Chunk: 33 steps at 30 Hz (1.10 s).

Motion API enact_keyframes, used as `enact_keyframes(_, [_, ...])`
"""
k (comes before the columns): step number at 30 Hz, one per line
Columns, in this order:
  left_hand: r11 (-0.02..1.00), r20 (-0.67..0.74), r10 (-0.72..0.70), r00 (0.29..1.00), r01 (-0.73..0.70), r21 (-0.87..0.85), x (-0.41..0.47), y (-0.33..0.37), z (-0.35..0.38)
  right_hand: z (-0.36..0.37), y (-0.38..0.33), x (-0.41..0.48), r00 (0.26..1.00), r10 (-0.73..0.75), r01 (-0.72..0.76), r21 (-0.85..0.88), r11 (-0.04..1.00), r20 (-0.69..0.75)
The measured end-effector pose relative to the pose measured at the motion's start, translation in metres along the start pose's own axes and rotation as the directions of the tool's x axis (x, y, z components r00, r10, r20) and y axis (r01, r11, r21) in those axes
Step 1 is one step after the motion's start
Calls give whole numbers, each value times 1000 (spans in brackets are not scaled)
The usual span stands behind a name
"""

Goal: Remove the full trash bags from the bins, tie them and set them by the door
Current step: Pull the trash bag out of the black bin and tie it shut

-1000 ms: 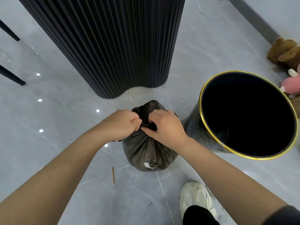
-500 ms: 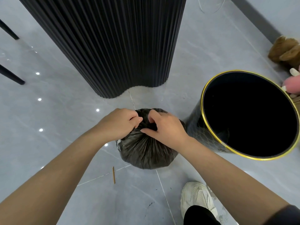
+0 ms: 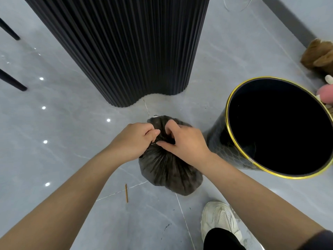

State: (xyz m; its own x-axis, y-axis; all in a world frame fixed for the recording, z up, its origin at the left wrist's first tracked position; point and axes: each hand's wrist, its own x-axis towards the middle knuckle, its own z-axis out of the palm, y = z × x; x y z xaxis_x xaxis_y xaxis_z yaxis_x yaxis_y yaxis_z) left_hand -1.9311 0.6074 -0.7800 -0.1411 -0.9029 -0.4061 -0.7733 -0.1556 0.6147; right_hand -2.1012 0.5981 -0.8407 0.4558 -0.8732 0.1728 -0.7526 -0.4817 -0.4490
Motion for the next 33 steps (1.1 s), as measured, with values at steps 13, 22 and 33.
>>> enact_keyframes(13, [998,-9,-1,1000,1,58,-1,-2,1,4,1,1,999,-48,48,1,999,-16])
enact_keyframes(22, [999,-30,-42,999,42,-3,-5,-1,8,9,9,-3,995,-90,88,-47,995,-46])
enact_keyframes(33, [989,-24,-112,993,109,-98,-7,-3,6,8,2,-4,999,-48,48,1,999,23])
